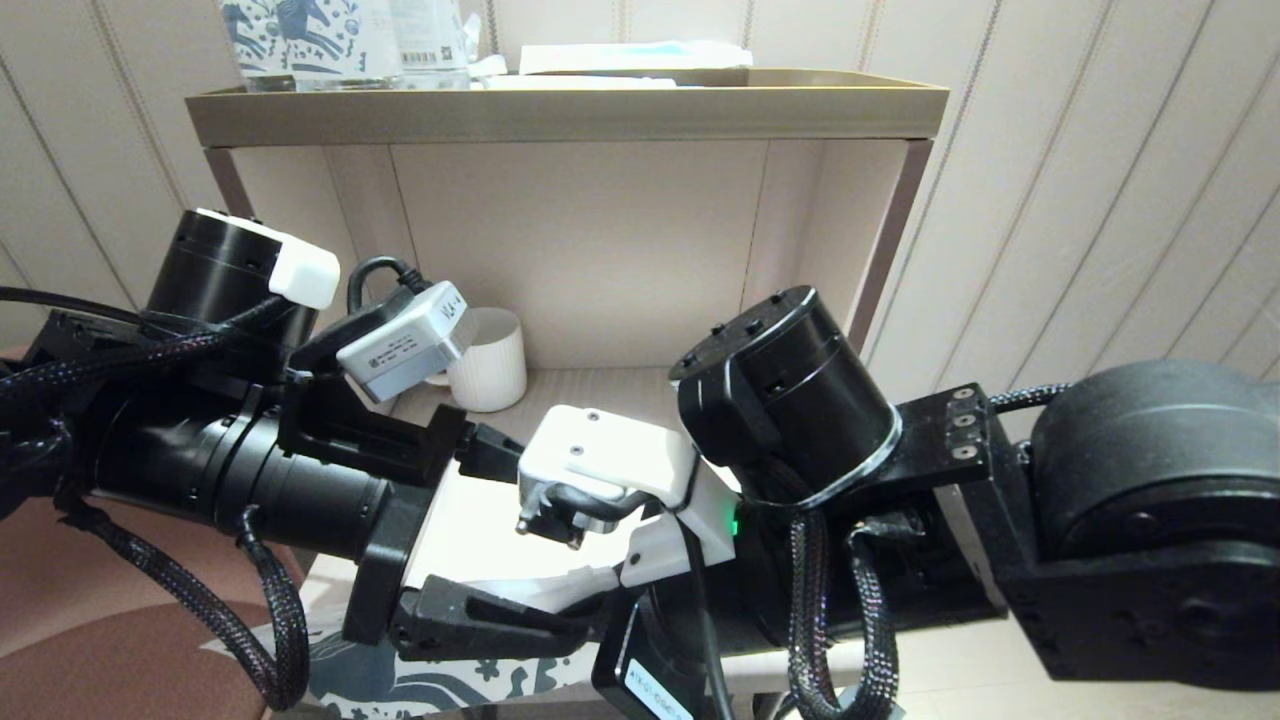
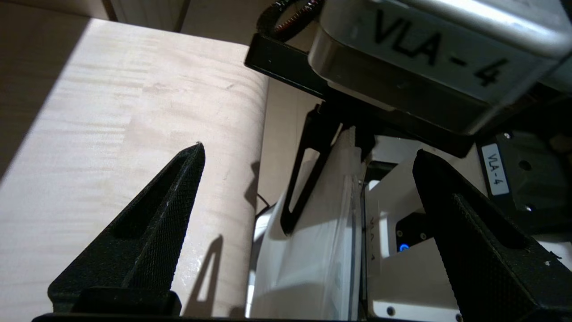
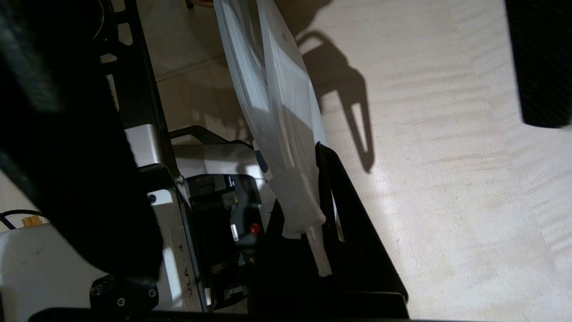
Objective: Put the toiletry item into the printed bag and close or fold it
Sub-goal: Hand it to the other hand
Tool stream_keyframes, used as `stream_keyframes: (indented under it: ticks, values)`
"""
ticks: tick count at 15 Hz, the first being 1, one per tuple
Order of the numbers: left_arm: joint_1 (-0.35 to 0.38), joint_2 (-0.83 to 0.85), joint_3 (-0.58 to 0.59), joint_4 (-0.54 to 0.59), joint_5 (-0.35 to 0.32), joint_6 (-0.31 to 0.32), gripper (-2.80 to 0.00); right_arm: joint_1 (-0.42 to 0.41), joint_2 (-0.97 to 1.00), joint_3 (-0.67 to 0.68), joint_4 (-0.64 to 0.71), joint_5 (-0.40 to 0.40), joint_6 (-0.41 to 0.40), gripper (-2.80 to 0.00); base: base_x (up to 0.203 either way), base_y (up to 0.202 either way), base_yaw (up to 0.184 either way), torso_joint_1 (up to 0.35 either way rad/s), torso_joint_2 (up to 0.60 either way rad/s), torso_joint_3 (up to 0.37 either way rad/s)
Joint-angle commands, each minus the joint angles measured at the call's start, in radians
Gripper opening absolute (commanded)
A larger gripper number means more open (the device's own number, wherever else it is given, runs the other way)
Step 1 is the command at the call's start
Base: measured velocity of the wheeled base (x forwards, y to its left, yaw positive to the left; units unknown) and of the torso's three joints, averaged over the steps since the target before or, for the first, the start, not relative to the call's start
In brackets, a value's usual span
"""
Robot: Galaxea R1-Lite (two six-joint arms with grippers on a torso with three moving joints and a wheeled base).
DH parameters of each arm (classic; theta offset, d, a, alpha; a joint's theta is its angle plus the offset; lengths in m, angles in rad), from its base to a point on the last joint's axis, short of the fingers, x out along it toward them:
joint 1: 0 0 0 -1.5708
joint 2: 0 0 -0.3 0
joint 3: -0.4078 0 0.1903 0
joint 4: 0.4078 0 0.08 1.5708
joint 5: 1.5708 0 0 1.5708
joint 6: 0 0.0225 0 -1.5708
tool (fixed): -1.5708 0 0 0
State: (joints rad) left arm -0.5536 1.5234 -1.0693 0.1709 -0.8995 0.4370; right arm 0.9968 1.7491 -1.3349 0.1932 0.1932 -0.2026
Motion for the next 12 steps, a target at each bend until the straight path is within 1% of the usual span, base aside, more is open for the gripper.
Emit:
stream_keyframes:
  ticks: [1,2,6,11,12]
  values:
    - [0.0,0.009,0.01,-0.042,0.009,-0.031,0.0,0.0,0.002,-0.001,0.002,0.002,-0.001,-2.8,0.0,0.0,0.0,0.0,0.0,0.0]
    - [0.0,0.008,0.013,-0.056,0.015,-0.042,0.0,0.0,0.003,-0.001,0.002,0.002,-0.001,-2.8,0.0,0.0,0.0,0.0,0.0,0.0]
    - [0.0,0.007,0.056,-0.116,0.016,-0.037,0.0,-0.001,0.0,-0.01,0.002,0.0,0.0,-2.8,0.0,0.0,0.0,0.0,0.0,0.0]
    - [-0.002,0.0,0.057,-0.119,0.014,-0.043,0.0,-0.003,0.003,-0.01,0.002,0.001,0.0,-2.8,0.0,0.0,0.0,0.0,0.0,0.0]
    - [0.0,-0.002,0.057,-0.119,0.014,-0.044,-2.8,-0.003,0.003,-0.012,0.002,0.0,0.0,-2.8,0.0,0.0,0.0,0.0,0.0,0.0]
